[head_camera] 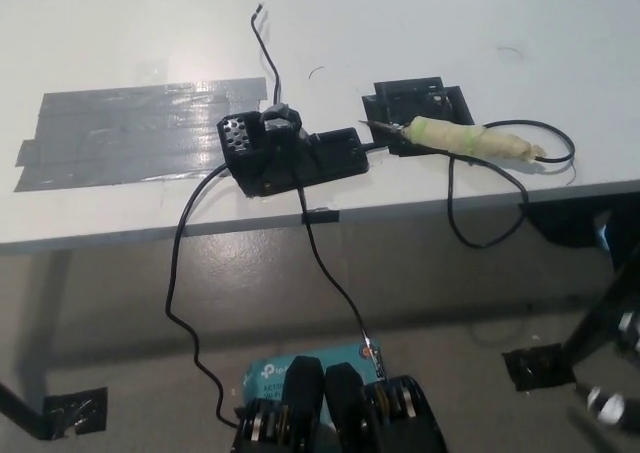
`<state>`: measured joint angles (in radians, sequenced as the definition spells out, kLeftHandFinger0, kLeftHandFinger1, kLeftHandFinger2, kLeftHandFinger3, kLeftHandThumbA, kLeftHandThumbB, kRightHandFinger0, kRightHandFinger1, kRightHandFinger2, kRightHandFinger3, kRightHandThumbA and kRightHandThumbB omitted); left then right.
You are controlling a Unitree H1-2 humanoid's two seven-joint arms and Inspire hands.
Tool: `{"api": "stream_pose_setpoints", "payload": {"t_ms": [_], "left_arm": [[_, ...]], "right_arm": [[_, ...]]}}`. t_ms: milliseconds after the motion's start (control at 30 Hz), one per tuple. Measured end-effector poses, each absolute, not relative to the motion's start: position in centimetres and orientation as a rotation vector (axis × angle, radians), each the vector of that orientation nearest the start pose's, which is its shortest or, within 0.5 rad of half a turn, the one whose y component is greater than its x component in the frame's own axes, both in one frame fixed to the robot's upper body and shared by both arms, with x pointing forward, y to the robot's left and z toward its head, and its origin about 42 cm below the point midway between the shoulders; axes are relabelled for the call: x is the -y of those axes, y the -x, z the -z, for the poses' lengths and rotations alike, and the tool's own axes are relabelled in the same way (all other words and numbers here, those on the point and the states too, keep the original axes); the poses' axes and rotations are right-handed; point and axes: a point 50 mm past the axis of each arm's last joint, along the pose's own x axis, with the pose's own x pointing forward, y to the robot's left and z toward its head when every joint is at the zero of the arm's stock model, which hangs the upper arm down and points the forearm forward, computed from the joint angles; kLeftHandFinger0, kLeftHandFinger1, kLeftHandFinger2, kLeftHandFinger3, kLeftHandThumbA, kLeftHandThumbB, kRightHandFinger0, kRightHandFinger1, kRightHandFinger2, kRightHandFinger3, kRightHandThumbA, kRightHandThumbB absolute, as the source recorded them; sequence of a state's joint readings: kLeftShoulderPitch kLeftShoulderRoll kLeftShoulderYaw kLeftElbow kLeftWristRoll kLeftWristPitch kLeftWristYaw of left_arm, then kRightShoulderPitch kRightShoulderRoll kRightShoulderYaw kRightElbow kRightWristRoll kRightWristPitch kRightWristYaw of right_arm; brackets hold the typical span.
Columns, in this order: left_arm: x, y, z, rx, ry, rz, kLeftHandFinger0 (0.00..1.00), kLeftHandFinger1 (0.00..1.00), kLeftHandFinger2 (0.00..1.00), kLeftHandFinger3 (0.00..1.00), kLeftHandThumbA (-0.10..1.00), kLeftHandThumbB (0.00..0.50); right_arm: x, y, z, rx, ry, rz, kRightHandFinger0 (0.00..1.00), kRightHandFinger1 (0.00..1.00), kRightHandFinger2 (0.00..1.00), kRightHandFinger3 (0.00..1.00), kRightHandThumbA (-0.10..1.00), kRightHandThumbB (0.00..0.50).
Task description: The robot uses its right hand to grab the soldering gun kept on the middle of the table and pulls it out of its base and keep it on the right side of the base
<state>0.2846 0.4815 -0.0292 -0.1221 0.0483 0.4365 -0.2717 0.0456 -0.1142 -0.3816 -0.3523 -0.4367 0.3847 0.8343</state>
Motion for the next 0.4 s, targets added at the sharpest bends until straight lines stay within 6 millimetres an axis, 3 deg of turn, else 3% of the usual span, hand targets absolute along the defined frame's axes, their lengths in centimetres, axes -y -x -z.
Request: {"api": "stream_pose_setpoints", "payload": {"t_ms": [100, 267, 400], "left_arm": [[-36.1, -17.3, -6.5, -0.663, -0.433, 0.197, 0.44, 0.54, 0.63, 0.87, 0.56, 0.212], [-36.3, -17.5, -6.7, -0.651, -0.417, 0.175, 0.35, 0.48, 0.62, 0.88, 0.54, 0.205], [-36.9, -17.7, -7.0, -0.639, -0.4, 0.14, 0.32, 0.47, 0.62, 0.89, 0.55, 0.208]], "right_arm": [[31.0, -23.4, -12.6, -0.357, 0.357, -0.247, 1.0, 1.0, 1.0, 1.0, 0.6, 0.108], [30.1, -23.7, -8.5, -0.398, 0.282, -0.197, 1.0, 1.0, 1.0, 1.0, 0.45, 0.074], [29.3, -24.5, -7.2, -0.382, 0.217, -0.135, 1.0, 1.0, 1.0, 1.0, 0.54, 0.079]]}}
